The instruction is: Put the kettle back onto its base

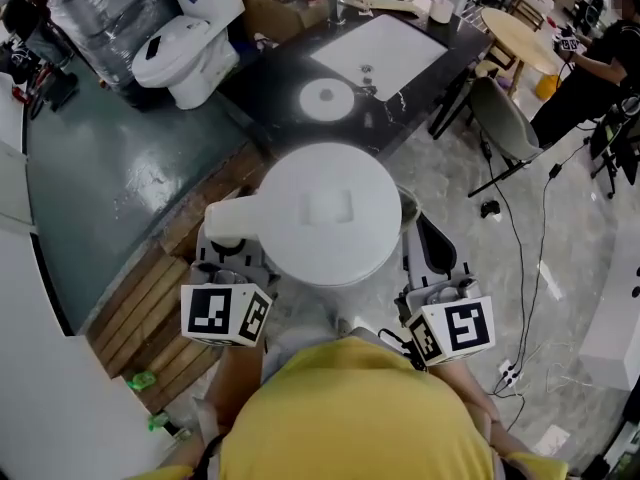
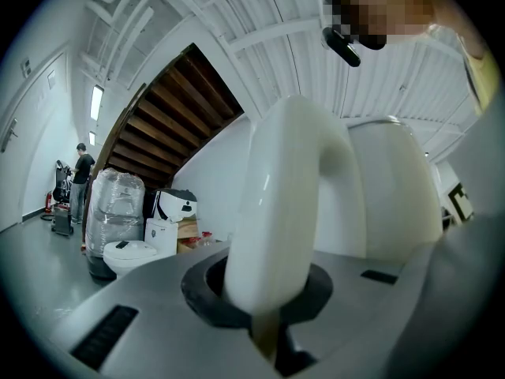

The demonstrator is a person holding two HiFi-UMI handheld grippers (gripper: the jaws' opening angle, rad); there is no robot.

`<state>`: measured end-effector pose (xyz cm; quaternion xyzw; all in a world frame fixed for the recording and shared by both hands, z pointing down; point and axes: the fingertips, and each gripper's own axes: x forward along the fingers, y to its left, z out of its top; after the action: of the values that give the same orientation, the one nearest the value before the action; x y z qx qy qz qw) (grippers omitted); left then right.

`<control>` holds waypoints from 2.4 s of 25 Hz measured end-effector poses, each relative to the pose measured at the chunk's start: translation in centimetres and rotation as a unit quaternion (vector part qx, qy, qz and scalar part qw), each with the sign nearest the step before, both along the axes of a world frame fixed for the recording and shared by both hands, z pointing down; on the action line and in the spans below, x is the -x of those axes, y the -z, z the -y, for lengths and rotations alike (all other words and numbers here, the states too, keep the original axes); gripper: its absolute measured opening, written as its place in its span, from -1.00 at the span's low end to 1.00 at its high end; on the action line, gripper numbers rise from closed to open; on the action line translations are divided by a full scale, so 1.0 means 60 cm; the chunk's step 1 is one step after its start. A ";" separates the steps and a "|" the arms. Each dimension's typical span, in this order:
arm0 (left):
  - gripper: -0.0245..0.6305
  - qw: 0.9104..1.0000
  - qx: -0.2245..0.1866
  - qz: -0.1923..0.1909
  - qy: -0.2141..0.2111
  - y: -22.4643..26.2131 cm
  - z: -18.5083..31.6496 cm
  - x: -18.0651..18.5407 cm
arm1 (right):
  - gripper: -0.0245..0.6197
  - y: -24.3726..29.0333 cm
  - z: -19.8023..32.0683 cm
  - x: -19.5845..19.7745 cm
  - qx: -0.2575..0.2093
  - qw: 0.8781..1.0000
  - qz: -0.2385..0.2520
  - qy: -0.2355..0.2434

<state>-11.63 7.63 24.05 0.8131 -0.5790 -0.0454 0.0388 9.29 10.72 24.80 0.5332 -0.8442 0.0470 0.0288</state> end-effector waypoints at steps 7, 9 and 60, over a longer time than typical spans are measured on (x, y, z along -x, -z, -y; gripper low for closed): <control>-0.84 1.000 0.003 0.000 -0.024 -0.002 0.084 0.022 | -0.88 0.003 0.071 0.028 0.000 1.000 0.005 -0.016; -0.84 0.999 0.002 -0.001 -0.032 -0.001 0.108 0.027 | -0.88 0.005 0.090 0.032 -0.001 1.000 0.005 -0.024; -0.83 1.000 -0.003 -0.002 0.031 -0.019 0.495 -0.018 | -0.88 -0.011 0.522 0.005 0.008 0.998 0.007 0.059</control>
<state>-10.56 -22.09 25.20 0.7948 -0.6038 -0.0496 0.0364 9.01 -20.57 25.43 0.4816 -0.8741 0.0559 0.0296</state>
